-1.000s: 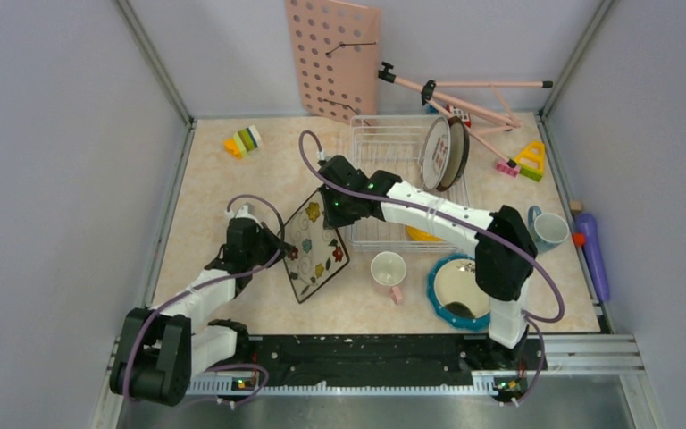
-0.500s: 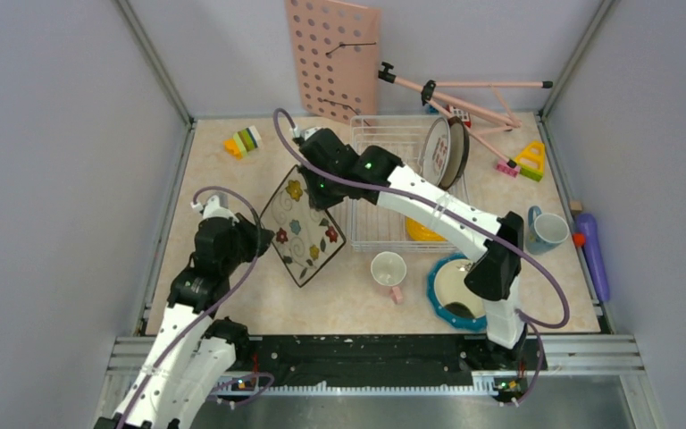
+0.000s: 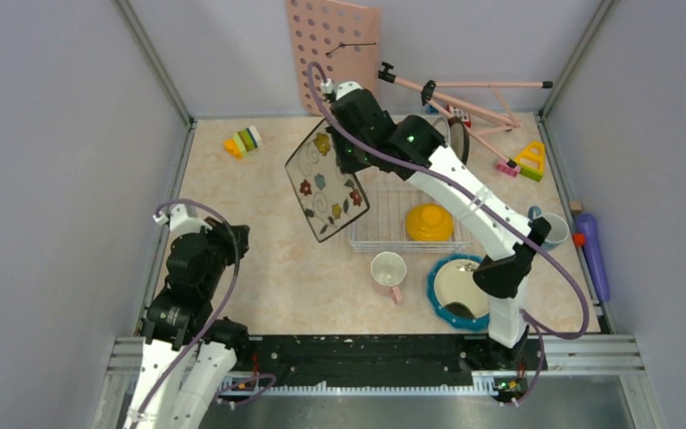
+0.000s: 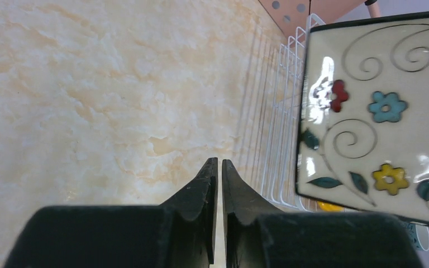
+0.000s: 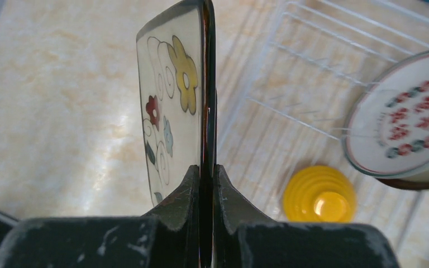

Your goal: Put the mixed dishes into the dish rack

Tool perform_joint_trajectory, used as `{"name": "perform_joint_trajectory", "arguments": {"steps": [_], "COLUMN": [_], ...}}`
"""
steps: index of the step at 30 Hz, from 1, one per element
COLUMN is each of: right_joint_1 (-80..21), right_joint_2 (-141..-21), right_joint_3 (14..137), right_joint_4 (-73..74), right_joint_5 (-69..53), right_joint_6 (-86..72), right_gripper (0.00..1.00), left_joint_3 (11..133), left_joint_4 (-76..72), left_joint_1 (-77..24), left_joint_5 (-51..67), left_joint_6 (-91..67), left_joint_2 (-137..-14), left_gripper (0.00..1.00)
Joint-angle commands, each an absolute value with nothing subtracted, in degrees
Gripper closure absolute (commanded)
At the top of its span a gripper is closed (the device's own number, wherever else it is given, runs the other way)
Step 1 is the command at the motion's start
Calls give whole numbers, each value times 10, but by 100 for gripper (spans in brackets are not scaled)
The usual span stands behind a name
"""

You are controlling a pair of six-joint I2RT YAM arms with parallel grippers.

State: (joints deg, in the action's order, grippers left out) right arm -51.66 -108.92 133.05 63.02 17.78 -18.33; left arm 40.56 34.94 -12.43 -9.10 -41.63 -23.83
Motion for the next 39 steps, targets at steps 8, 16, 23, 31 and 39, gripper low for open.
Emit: {"name": "perform_joint_trajectory", "arguments": {"steps": [8, 16, 23, 31, 39], "right_joint_1": [-415, -338, -309, -299, -273], "right_joint_2": [-910, -916, -974, -1040, -1057], "right_joint_3": [1293, 1274, 1307, 1354, 1356], "right_joint_4": [570, 566, 589, 616, 612], "right_joint_5": [346, 340, 350, 393, 406], "right_joint_6": [-158, -140, -130, -118, -106], "right_gripper": [100, 100, 100, 100, 100], "left_joint_3": [388, 366, 374, 413, 446], "left_joint_4": [234, 144, 80, 43, 17], "left_joint_1": [-125, -129, -193, -245, -246], "left_joint_5": [95, 154, 129, 76, 108], "left_joint_6": [-399, -425, -451, -460, -458], "left_joint_2": [-314, -403, -490, -599, -688], "left_gripper": [56, 28, 28, 30, 30]}}
